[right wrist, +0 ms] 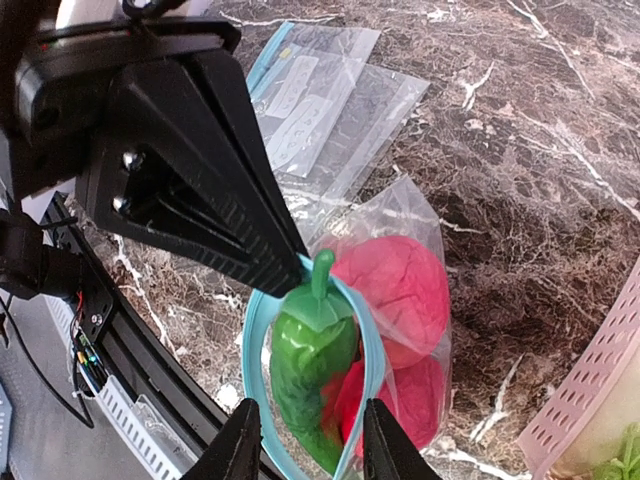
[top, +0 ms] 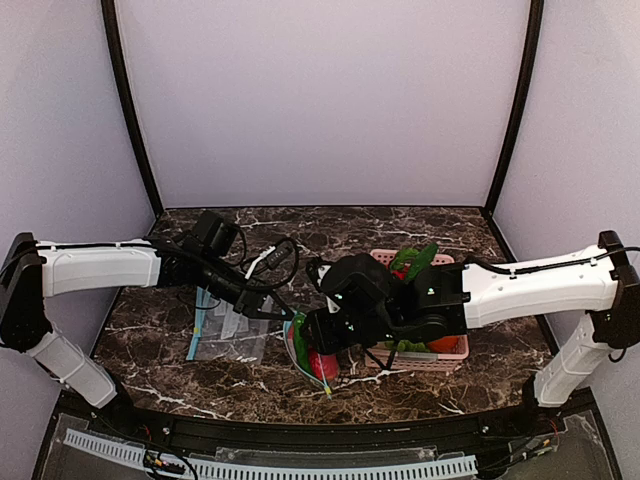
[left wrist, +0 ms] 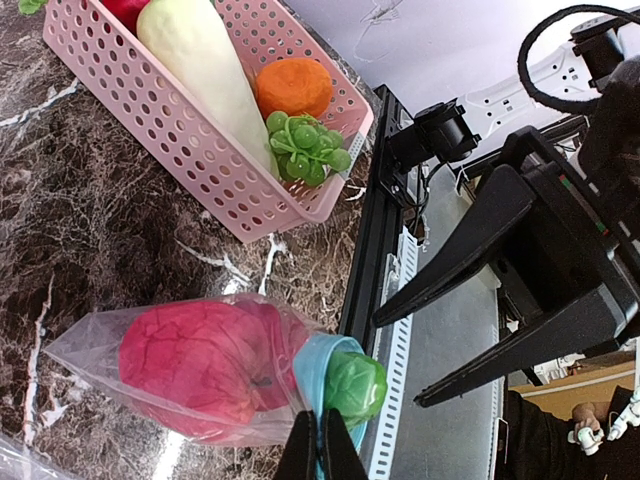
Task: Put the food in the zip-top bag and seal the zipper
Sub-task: Adjust the fake vegetable in the zipper food storage bag.
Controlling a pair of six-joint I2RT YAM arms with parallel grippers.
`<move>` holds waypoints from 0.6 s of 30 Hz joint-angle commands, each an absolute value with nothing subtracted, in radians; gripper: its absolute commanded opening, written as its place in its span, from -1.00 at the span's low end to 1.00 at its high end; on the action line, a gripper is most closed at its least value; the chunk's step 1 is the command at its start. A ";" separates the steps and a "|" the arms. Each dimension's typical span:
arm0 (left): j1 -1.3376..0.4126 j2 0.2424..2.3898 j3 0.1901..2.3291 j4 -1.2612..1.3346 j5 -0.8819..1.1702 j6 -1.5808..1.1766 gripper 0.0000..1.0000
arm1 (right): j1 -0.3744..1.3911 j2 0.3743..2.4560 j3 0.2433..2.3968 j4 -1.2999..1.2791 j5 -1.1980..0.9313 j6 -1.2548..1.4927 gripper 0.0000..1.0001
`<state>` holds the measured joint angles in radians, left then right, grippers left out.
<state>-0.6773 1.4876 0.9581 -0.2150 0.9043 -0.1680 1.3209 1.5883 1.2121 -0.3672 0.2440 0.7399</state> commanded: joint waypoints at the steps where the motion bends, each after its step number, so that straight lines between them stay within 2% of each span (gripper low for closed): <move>1: -0.679 1.474 0.942 -0.210 0.915 -0.167 -0.99 | 1.315 1.620 1.282 -0.366 0.276 0.724 -0.33; 18: -0.679 1.475 0.943 -0.212 0.919 -0.165 -0.99 | 1.279 1.729 1.362 -0.374 0.267 0.682 -0.36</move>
<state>-0.6765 1.4876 0.9550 -0.2157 0.9005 -0.1692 1.2835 1.7027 1.3231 -0.3698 0.2630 0.7067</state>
